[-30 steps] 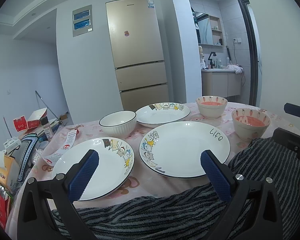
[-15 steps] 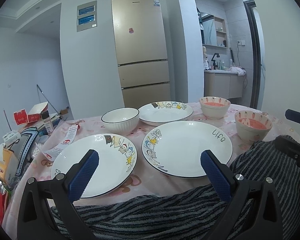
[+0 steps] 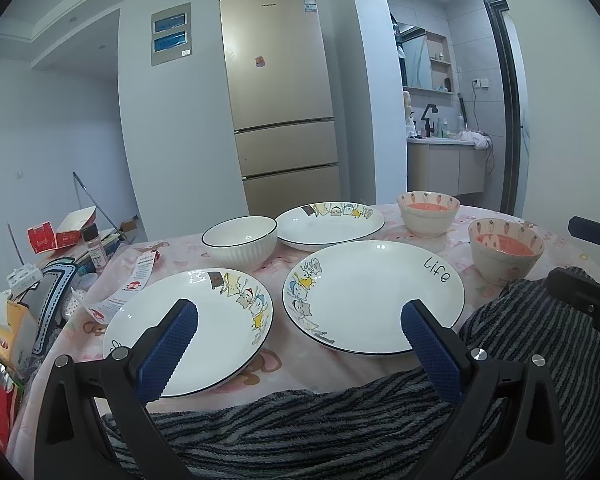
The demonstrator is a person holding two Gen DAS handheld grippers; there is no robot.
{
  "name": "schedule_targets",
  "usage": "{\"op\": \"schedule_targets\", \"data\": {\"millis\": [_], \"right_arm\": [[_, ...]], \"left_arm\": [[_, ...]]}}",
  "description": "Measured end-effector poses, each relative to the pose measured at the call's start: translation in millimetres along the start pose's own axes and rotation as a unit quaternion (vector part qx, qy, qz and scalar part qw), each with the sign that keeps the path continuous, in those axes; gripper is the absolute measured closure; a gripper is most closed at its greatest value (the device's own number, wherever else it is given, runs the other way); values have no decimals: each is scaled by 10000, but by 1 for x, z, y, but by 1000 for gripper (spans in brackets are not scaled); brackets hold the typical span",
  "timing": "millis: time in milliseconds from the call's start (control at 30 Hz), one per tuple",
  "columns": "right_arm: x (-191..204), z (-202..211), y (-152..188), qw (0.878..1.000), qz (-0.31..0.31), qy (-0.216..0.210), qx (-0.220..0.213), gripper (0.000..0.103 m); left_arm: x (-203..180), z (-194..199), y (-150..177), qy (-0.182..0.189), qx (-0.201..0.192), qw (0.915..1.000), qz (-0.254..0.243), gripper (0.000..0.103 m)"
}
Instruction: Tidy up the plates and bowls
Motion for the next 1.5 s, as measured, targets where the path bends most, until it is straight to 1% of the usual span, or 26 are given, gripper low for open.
{"op": "schedule_targets", "data": {"millis": [700, 767, 833, 900, 1000, 1067, 1133, 1167, 1200, 1267, 1333, 1400, 1433, 1500], "right_arm": [[0, -1, -1, 10000, -42, -5, 28, 0], [0, -1, -1, 10000, -50, -11, 20, 0], [-3, 0, -2, 10000, -97, 7, -21, 0], [-8, 4, -3, 9997, -206, -33, -105, 0], [-14, 13, -6, 9988, -342, -146, -307, 0], [-18, 21, -13, 9986, -240, -222, -414, 0], [-24, 29, -28, 9987, 96, 125, -479, 0], [-27, 34, -35, 9981, 195, 230, -531, 0], [-32, 40, -45, 9977, 227, 219, -603, 0], [-43, 50, -61, 9974, 135, 27, -710, 0], [-53, 59, -79, 9965, 48, -158, -818, 0], [-62, 65, -95, 9956, 62, -233, -908, 0], [-67, 66, -103, 9950, 67, -247, -960, 0], [-77, 65, -114, 9948, 33, -221, -993, 0]], "left_arm": [[1, -1, 0, 19, 42, 10000, 0, 0], [-3, -6, 0, -61, 173, 9998, -112, 0], [-15, -12, -2, -161, 297, 9987, -379, 0], [-24, -10, -6, -59, 248, 9979, -603, 0], [-26, -4, -21, 229, 195, 9982, -528, 0], [-25, 3, -36, 458, 140, 9980, -407, 0], [-27, 8, -53, 558, 46, 9976, -408, 0], [-29, 13, -62, 542, -62, 9974, -464, 0], [-34, 18, -70, 483, -196, 9971, -554, 0], [-42, 31, -88, 323, -608, 9946, -772, 0], [-51, 42, -106, 261, -929, 9915, -871, 0], [-58, 50, -122, 331, -1092, 9891, -935, 0], [-61, 53, -131, 431, -1153, 9880, -933, 0], [-64, 51, -147, 598, -1162, 9879, -838, 0]]}}
Point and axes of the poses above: each gripper's, at about its wrist camera, not at the fingertips, and z roughly against the way its jaws point, x to its left, y to its underside, the point moved 2 cm from there along -z, roughly the way its jaws point, and after that the axes turned 12 degrees about -y, right-handed, at the moved point
